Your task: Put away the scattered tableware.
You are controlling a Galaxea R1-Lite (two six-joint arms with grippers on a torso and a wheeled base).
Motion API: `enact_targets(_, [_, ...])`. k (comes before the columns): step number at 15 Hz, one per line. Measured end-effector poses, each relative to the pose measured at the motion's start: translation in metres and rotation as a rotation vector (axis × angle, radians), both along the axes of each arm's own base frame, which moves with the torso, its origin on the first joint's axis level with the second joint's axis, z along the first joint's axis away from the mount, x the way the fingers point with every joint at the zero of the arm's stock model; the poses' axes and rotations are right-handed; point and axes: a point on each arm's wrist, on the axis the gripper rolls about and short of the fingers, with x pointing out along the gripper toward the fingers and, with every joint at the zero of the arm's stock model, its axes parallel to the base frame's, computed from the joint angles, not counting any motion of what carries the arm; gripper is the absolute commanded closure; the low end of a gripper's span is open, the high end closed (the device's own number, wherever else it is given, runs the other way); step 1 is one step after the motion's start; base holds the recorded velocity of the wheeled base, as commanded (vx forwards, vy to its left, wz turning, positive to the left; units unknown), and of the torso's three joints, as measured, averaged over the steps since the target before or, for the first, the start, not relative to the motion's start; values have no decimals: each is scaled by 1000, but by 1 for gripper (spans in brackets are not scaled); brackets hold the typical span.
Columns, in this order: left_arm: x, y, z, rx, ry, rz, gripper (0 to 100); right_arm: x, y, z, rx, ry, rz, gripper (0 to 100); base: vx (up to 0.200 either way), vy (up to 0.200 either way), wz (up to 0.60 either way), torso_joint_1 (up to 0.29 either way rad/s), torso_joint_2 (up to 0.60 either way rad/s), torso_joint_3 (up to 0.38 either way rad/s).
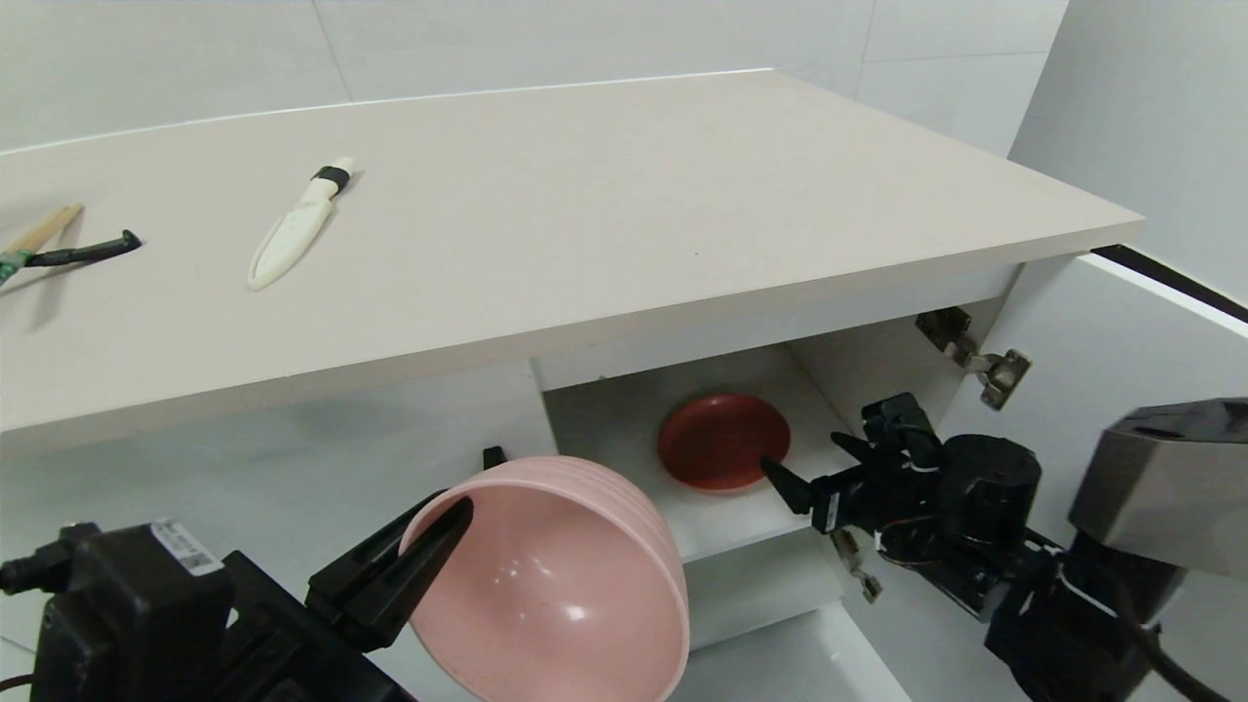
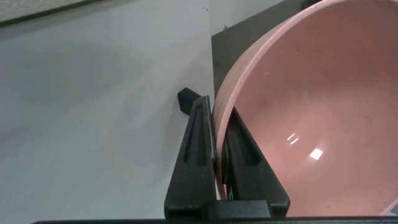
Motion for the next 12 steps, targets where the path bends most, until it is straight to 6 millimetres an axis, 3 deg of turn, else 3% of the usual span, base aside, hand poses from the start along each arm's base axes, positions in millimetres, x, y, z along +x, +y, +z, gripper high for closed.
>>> enact_targets(3, [-1,-1,-2,16,11,-5,100,-47,-12,32,-1,-32,31,0,0,0,0,0,0,0])
enact_targets(8, [-3,-6,-4,83,-22,-29,100,-113,-49,45,-106,-50,22,0,0,0,0,0,0,0])
enact_targets(12, [-1,-20,-13,168,-9,-39,100,-123,-57,58,-78,-101,13,0,0,0,0,0,0,0])
